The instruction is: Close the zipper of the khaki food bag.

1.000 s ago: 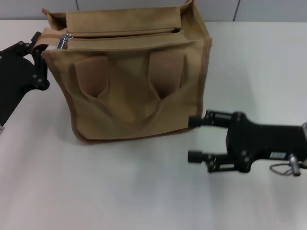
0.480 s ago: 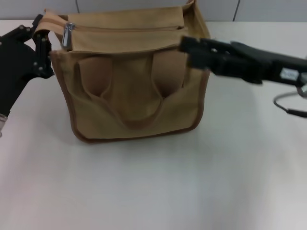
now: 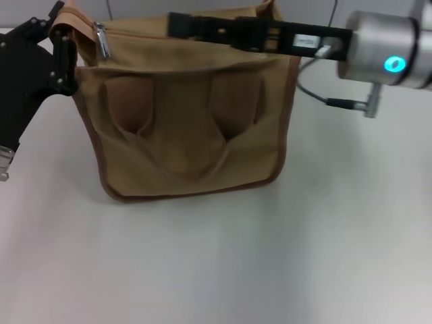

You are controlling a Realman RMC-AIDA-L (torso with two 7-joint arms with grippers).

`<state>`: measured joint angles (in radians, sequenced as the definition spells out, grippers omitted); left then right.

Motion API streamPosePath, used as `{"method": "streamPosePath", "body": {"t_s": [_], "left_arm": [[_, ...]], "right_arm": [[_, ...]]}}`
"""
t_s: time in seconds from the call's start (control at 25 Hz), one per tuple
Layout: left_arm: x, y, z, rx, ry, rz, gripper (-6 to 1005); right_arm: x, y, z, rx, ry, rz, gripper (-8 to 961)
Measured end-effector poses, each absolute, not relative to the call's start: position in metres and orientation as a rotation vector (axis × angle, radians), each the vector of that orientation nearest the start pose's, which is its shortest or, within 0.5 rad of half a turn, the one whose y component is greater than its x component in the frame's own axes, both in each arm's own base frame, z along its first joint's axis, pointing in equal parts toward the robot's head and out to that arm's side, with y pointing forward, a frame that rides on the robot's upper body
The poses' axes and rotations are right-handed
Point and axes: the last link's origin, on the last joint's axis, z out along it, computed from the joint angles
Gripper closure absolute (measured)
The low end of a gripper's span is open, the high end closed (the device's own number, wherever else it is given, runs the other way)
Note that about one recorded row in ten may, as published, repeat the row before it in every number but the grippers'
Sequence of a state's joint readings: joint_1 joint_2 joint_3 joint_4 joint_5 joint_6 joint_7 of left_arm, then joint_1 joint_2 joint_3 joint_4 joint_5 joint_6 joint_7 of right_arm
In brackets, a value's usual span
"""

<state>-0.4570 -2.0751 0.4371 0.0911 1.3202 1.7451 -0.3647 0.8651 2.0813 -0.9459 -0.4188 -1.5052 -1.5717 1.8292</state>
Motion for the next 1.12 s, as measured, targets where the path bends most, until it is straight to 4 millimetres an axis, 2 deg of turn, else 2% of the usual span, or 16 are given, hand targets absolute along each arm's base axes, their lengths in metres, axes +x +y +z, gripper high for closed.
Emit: {"method": "streamPosePath", "body": {"t_s": [0.12,0.36,0.6,0.8,1.12], "left_arm": [[-0.272,0.298,0.021,-1.783,-0.059,-1.153,975],[-0.271,0.298,0.022,-1.781,-0.046,-1.159,974],[-0.269,0.296,0.022,-1.780,-0.032,-1.177,973],[-0.267,0.295,0.022,-1.781,-0.023,-1.186,973],[-0.266,0.294,0.020,-1.786,-0.018,-1.195,971]], "right_arm": [[0.098,0.382,-0.043,-2.877,1.075,1.234,162],[0.084,0.389,-0.057,-2.907,1.035,1.125,163],[0.077,0.392,-0.066,-2.917,1.008,1.063,349],[0.072,0.392,-0.071,-2.920,0.964,1.052,577],[0.066,0.394,-0.075,-2.916,0.935,1.041,573]]}}
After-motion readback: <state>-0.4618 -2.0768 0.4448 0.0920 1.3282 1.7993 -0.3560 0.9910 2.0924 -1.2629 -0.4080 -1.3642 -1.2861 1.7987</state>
